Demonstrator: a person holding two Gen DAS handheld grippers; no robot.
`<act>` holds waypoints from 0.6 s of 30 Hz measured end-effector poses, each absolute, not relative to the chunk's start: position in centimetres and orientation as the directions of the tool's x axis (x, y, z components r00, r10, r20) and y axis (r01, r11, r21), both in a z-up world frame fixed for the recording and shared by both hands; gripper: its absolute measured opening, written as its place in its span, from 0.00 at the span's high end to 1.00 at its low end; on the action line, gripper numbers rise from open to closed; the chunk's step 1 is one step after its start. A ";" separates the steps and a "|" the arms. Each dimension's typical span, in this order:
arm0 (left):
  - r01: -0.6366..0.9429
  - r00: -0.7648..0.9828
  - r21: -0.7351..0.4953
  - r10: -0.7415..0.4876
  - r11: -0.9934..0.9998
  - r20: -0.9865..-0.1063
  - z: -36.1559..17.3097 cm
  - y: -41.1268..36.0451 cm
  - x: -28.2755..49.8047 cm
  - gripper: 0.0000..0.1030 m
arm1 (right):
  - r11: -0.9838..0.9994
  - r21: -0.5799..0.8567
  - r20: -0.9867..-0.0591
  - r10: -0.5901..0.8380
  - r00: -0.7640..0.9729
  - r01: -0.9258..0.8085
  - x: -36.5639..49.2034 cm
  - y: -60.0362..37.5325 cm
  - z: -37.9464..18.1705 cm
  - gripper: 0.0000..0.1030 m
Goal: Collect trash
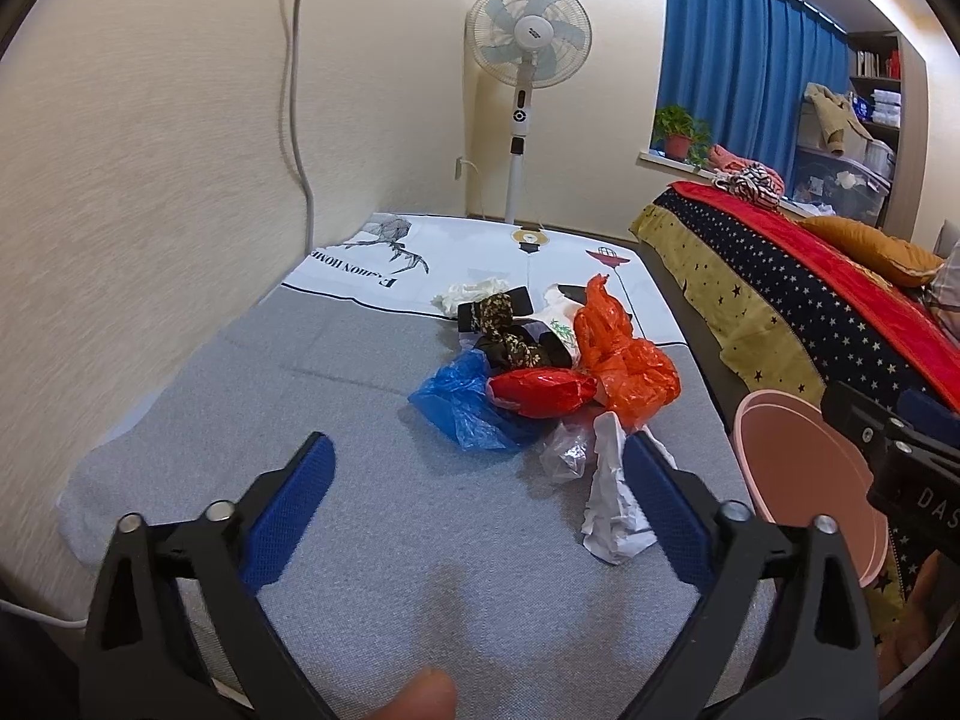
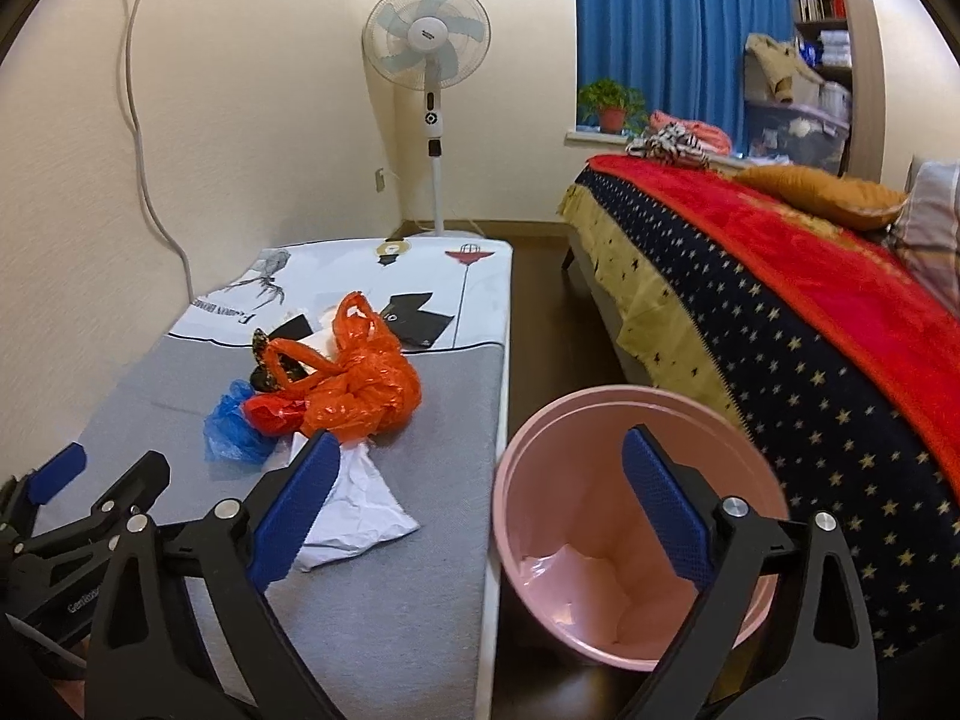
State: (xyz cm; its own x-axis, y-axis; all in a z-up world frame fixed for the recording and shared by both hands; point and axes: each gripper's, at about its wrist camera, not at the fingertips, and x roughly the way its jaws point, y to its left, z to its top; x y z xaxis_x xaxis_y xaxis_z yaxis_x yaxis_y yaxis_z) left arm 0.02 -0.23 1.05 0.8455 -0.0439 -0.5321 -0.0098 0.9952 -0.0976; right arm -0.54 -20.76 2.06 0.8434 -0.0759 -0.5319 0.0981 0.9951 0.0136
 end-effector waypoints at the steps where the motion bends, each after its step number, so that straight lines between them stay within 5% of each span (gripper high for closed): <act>1: -0.009 0.845 -0.108 -0.050 0.994 -0.533 1.1 0.0 0.1 0.18 | 0.995 0.031 -0.538 -0.063 0.840 0.095 -0.4 -20.9 2.0 0.17; 5: -0.008 0.831 -0.124 -0.063 0.992 -0.552 0.8 0.7 0.8 0.38 | 0.993 0.106 -0.559 0.020 0.829 0.047 0.1 -21.1 1.5 0.35; 11: 0.004 0.821 -0.157 -0.093 0.988 -0.563 0.5 1.5 2.4 0.60 | 0.984 0.175 -0.593 0.123 0.796 -0.022 1.4 -20.3 0.0 0.44; 18: -0.005 0.816 -0.161 -0.088 0.987 -0.571 0.0 2.1 4.0 0.65 | 0.974 0.208 -0.636 0.200 0.745 -0.084 3.4 -18.6 -2.1 0.44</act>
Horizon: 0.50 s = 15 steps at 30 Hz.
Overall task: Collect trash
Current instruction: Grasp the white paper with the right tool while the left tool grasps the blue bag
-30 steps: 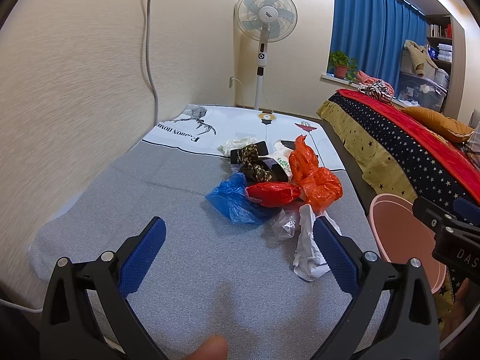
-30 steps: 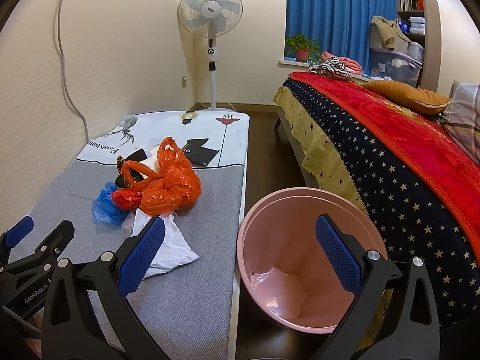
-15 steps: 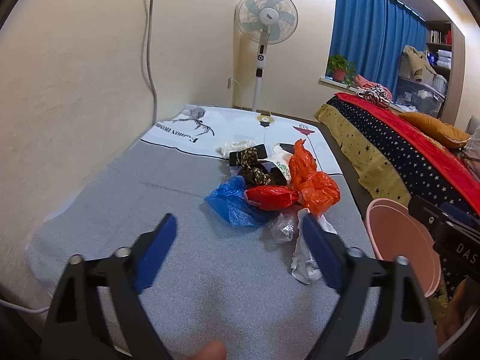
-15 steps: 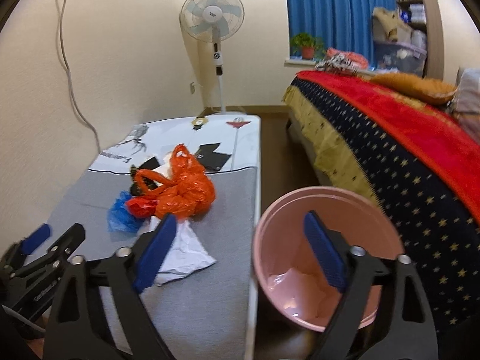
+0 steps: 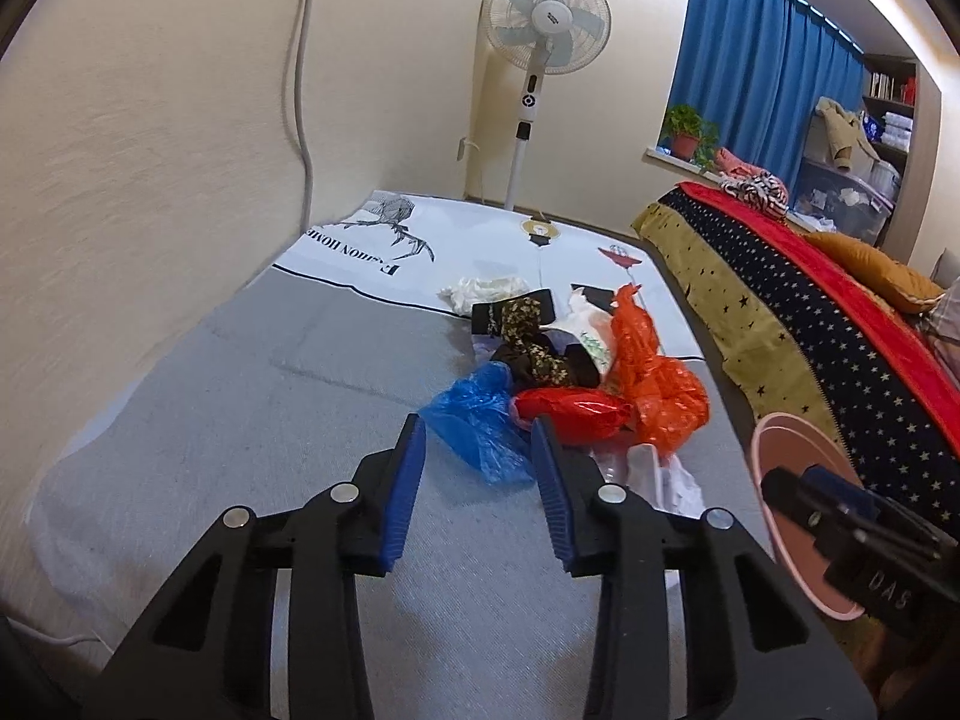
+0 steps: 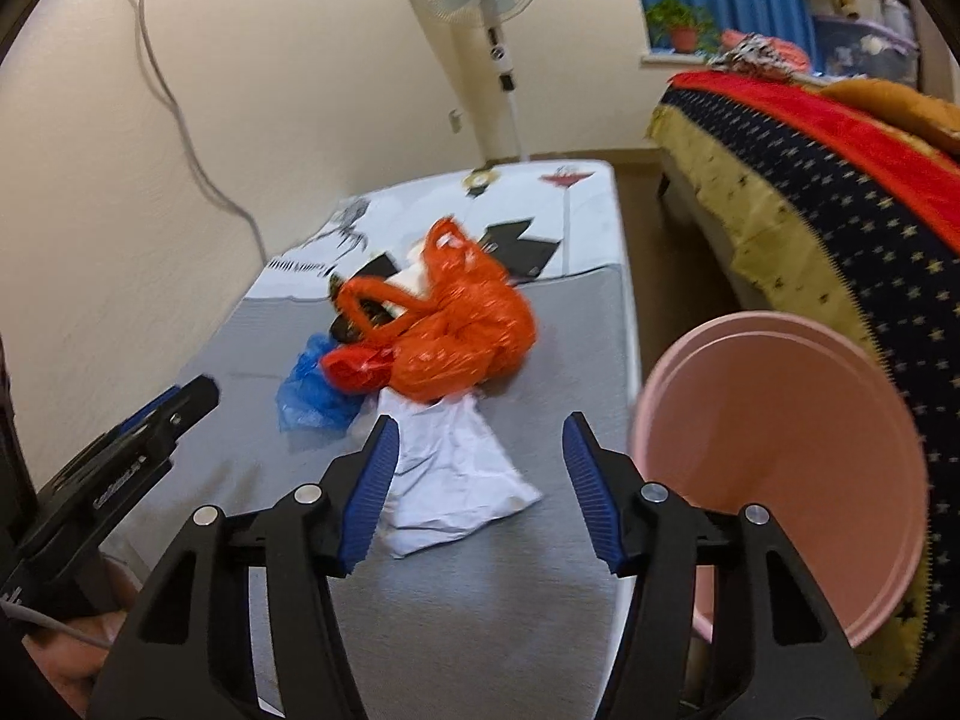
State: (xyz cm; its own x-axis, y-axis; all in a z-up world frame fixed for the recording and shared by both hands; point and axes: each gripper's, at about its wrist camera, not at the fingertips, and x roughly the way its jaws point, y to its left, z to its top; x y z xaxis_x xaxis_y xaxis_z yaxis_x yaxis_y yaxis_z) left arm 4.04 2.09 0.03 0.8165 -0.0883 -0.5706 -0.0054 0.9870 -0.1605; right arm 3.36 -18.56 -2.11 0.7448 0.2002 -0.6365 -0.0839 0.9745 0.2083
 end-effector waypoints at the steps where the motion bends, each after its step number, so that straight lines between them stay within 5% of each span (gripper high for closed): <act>1: -0.007 0.813 -0.162 -0.089 0.987 -0.576 -0.2 2.1 4.3 0.65 | 0.973 0.212 -0.643 0.208 0.737 -0.089 3.7 -18.4 -2.4 0.42; 5: -0.024 0.790 -0.173 -0.087 0.985 -0.607 -1.3 2.3 5.7 0.65 | 0.966 0.238 -0.671 0.240 0.701 -0.103 5.0 -17.7 -3.9 0.30; 15: -0.019 0.739 -0.217 -0.132 0.976 -0.661 -3.7 2.5 8.4 0.64 | 0.942 0.295 -0.709 0.326 0.625 -0.157 7.3 -16.6 -6.0 0.29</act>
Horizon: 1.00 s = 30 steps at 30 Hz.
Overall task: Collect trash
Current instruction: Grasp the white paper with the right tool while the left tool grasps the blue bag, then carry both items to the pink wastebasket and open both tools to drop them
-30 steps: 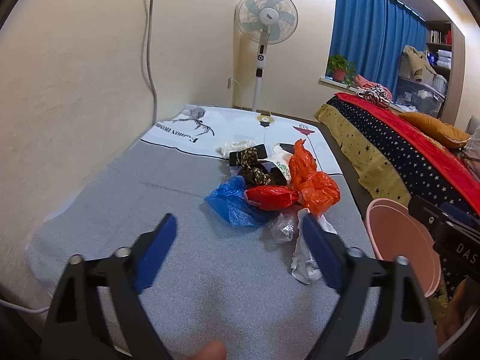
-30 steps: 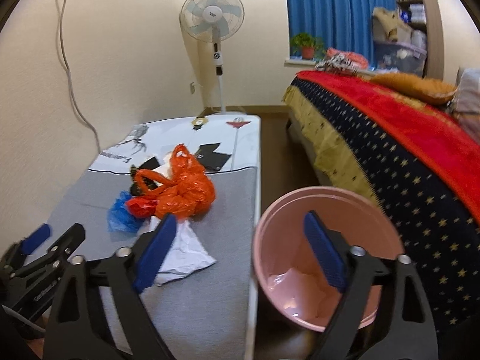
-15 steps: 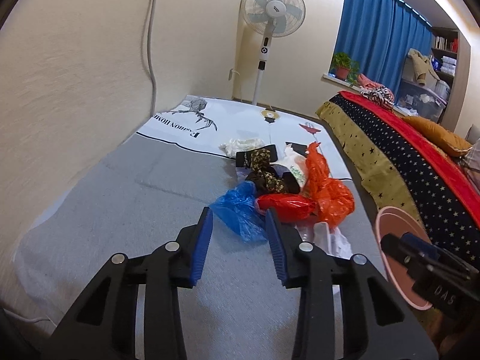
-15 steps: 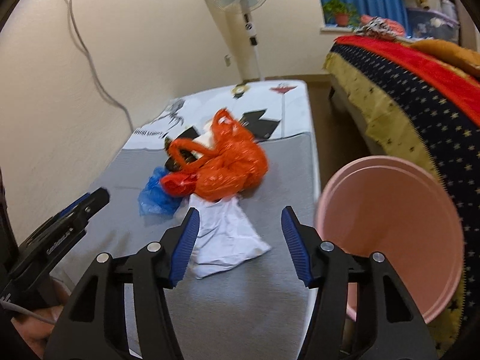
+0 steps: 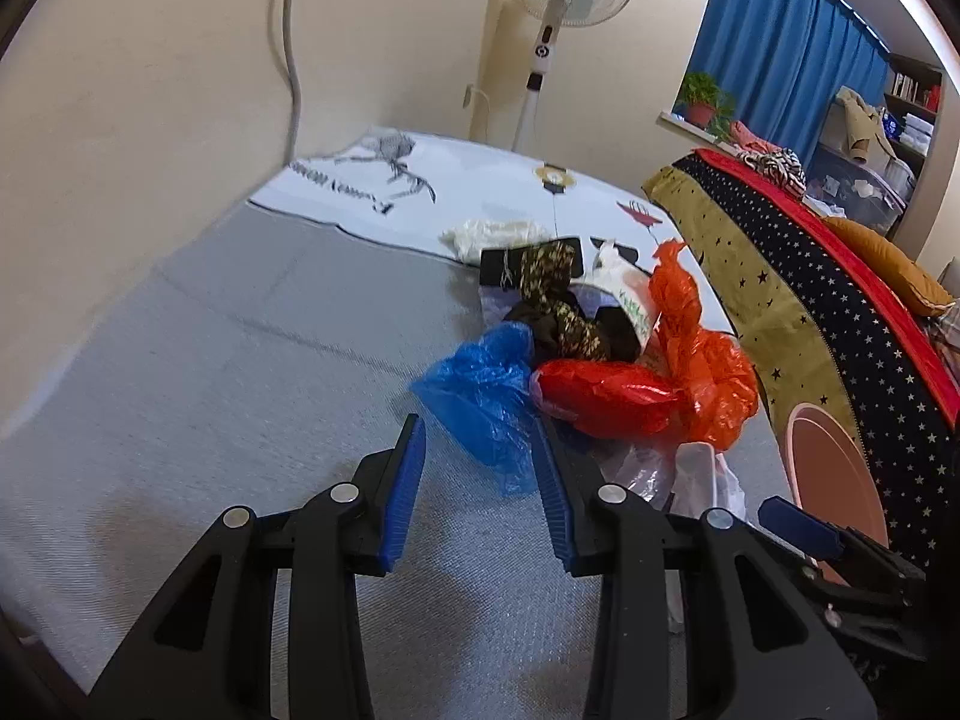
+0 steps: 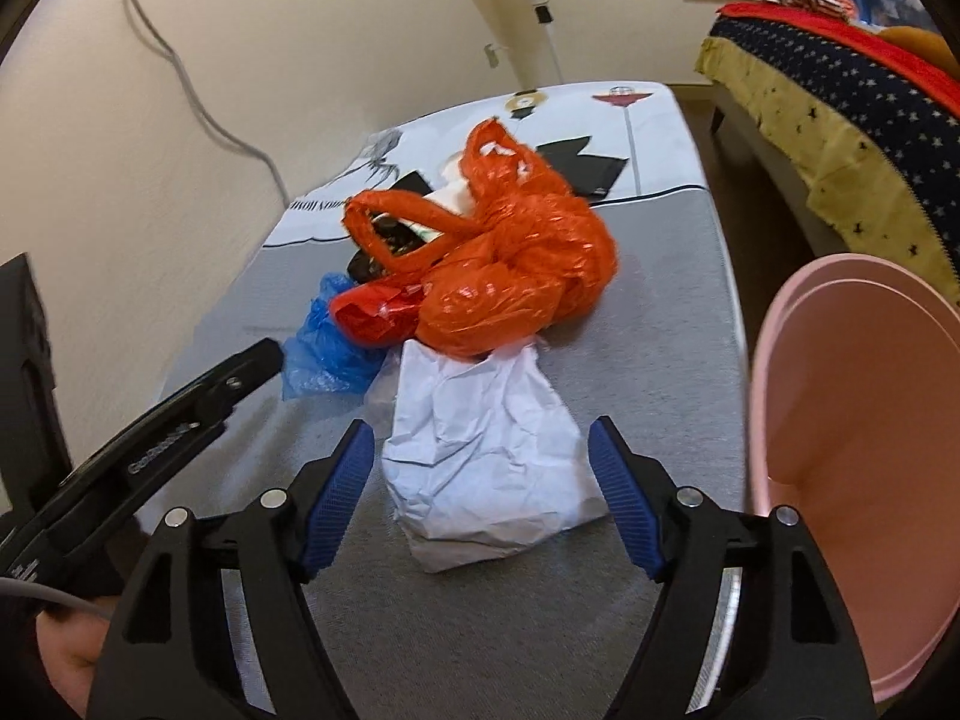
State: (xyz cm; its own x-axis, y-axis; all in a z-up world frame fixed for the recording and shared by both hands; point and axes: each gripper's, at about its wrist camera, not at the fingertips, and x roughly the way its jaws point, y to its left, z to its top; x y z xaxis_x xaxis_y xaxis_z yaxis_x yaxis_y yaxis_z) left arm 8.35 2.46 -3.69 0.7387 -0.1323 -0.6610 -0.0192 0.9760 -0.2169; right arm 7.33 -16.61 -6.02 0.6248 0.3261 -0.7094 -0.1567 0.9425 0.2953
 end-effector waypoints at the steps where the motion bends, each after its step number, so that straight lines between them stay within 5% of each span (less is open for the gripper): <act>1: -0.019 0.734 -0.219 -0.135 0.975 -0.665 -3.9 2.5 8.5 0.64 | 0.943 0.289 -0.713 0.329 0.620 -0.168 7.4 -16.4 -6.1 0.30; 7: 0.000 0.700 -0.233 -0.166 0.972 -0.694 -4.9 1.9 9.4 0.65 | 0.937 0.290 -0.720 0.348 0.600 -0.196 7.5 -15.9 -6.5 0.51; 10: 0.014 0.685 -0.245 -0.188 0.969 -0.704 -5.3 1.8 9.5 0.88 | 0.933 0.288 -0.720 0.359 0.594 -0.215 7.4 -15.6 -6.5 0.64; 13: 0.030 0.684 -0.253 -0.204 0.967 -0.701 -5.2 1.6 9.3 0.98 | 0.932 0.276 -0.715 0.362 0.598 -0.234 7.2 -15.4 -6.1 0.69; 19: 0.036 0.704 -0.244 -0.197 0.969 -0.682 -4.3 1.7 8.5 1.00 | 0.932 0.254 -0.701 0.361 0.615 -0.258 6.3 -15.2 -4.8 0.91; 30: 0.068 0.753 -0.199 -0.181 0.978 -0.633 -1.5 1.7 5.2 1.00 | 0.944 0.187 -0.655 0.326 0.682 -0.271 2.8 -15.4 -1.6 0.94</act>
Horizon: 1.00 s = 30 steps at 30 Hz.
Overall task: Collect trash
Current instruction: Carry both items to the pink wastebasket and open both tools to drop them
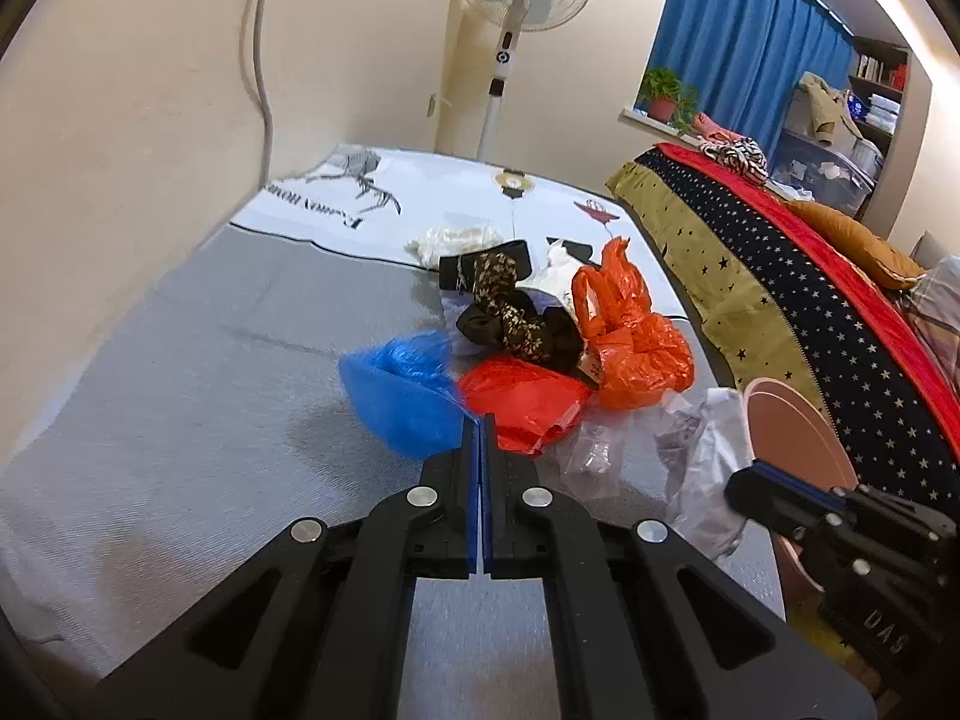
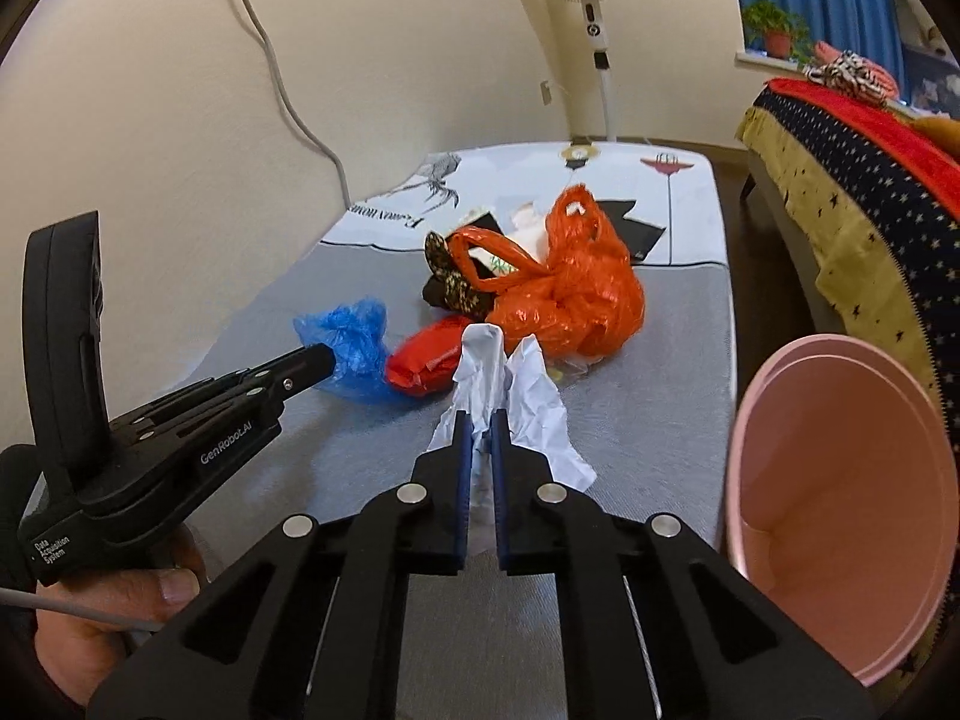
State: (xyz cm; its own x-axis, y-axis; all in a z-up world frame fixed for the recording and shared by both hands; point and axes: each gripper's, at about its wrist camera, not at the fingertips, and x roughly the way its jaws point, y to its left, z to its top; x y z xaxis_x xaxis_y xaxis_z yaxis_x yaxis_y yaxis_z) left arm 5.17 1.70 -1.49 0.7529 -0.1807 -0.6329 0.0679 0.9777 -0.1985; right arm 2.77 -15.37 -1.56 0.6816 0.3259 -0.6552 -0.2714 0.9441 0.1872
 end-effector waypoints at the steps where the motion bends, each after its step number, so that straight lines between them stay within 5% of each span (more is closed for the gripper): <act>1: 0.069 0.759 -0.193 -0.178 0.979 -0.627 -1.2 1.7 4.8 1.00 | 0.946 0.183 -0.649 0.320 0.690 -0.267 2.4 -15.6 -1.2 0.94; 30: 0.244 0.812 -0.142 -0.282 0.959 -0.511 3.2 -2.9 0.3 1.00 | 0.989 0.136 -0.538 0.119 0.835 -0.054 -3.1 -23.6 5.5 0.94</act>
